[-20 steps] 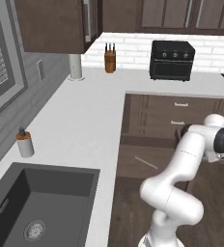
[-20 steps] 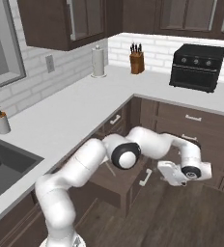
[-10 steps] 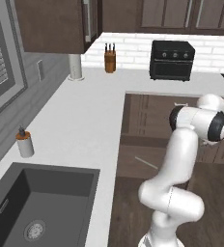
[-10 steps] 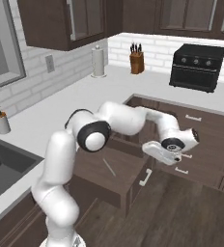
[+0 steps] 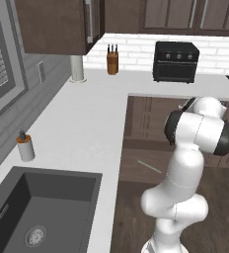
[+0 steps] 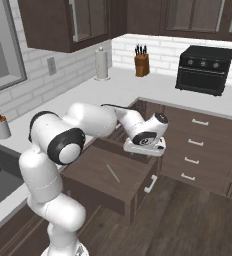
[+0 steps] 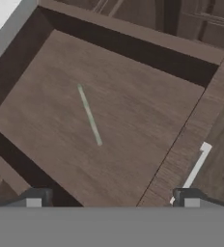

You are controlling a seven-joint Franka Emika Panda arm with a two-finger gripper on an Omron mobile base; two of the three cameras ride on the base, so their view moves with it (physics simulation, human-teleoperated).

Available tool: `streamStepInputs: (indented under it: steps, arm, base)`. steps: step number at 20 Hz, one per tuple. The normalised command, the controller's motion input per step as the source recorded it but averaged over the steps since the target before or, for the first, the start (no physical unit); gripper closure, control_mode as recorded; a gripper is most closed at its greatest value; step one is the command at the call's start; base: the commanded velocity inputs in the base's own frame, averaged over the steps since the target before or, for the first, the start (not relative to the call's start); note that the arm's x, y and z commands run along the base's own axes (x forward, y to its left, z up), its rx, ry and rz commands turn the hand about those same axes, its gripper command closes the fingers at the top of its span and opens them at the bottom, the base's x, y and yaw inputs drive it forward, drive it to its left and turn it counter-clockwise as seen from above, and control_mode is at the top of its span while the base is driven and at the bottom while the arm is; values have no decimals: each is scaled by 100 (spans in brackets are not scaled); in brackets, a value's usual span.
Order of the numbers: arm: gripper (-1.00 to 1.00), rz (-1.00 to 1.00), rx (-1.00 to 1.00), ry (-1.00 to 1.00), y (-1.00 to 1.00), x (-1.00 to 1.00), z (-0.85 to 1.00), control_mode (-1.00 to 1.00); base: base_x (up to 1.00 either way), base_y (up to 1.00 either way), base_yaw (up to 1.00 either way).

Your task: Take a straw from the drawer in front and place it inside the glass cup on the dining counter.

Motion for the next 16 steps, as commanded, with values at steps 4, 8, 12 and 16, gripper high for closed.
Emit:
streamStepInputs:
  steps: [4,8,12,16]
  arm:
    - [-100,0,-13,12,19,42,-6,-100]
    - [-100,0,-8,9,15,29,-18,-100]
    - [-100,0,-7,8,33,27,-20,-100]
    - [-100,0,-4,12,56,26,-34,-100]
  base:
    - [0,0,0]
    - [0,0,0]
    - [0,0,0]
    - [0,0,0]
